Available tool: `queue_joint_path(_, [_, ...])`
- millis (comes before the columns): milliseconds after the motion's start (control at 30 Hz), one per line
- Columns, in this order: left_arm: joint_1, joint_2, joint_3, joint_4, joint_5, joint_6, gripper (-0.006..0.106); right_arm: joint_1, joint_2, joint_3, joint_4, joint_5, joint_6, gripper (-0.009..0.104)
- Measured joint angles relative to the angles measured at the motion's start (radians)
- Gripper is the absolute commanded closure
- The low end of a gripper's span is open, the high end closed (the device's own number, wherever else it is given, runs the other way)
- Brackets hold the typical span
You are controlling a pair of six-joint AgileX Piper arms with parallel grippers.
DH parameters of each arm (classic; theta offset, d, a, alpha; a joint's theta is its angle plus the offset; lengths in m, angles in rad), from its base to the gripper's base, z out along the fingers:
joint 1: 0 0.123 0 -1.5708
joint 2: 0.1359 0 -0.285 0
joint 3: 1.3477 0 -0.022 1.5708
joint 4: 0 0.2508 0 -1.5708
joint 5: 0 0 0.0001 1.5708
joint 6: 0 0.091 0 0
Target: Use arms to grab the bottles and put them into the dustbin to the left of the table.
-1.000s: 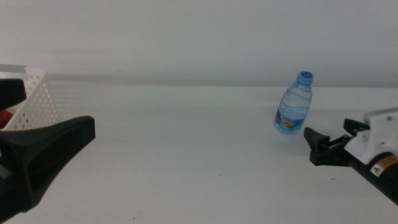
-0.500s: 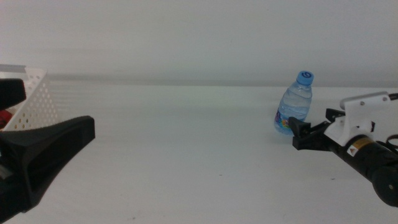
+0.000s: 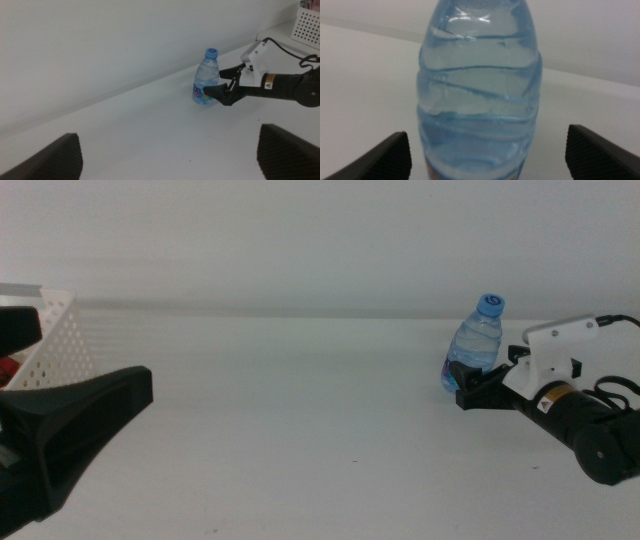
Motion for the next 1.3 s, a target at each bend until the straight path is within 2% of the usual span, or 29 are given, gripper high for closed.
queue_joint_path(467, [0.000, 0.000, 0.000, 0.000, 0.000, 0.000, 0.007, 0.057, 0.155, -0.192, 0.000, 0.039, -0.006, 0.016])
queue_joint_path(533, [0.000, 0.000, 0.000, 0.000, 0.000, 0.000, 0.007, 0.059, 0.167, -0.216, 0.002, 0.056, -0.006, 0.026])
queue_joint_path(567, [0.000, 0.000, 0.000, 0.000, 0.000, 0.000, 0.007, 0.059, 0.171, -0.225, 0.002, 0.059, -0.006, 0.037])
queue_joint_path(600, [0.000, 0.000, 0.000, 0.000, 0.000, 0.000, 0.007, 0.059, 0.174, -0.231, 0.002, 0.064, -0.008, 0.052])
queue_joint_path(667, [0.000, 0.000, 0.000, 0.000, 0.000, 0.000, 0.007, 0.061, 0.176, -0.241, 0.002, 0.069, -0.013, 0.091])
queue_joint_path(700, [0.000, 0.000, 0.000, 0.000, 0.000, 0.000, 0.007, 0.065, 0.176, -0.243, 0.002, 0.072, -0.014, 0.096])
queue_joint_path(767, [0.000, 0.000, 0.000, 0.000, 0.000, 0.000, 0.007, 0.078, 0.162, -0.254, 0.004, 0.114, -0.014, 0.097])
queue_joint_path(833, [0.000, 0.000, 0.000, 0.000, 0.000, 0.000, 0.007, 0.110, 0.139, -0.290, -0.004, 0.222, -0.003, 0.097])
queue_joint_path(1033, [0.000, 0.000, 0.000, 0.000, 0.000, 0.000, 0.007, 0.292, 0.126, -0.580, -0.105, 0.532, 0.077, 0.097])
queue_joint_path(1300, [0.000, 0.000, 0.000, 0.000, 0.000, 0.000, 0.007, 0.504, 0.327, -0.950, -0.160, 0.586, 0.232, 0.097])
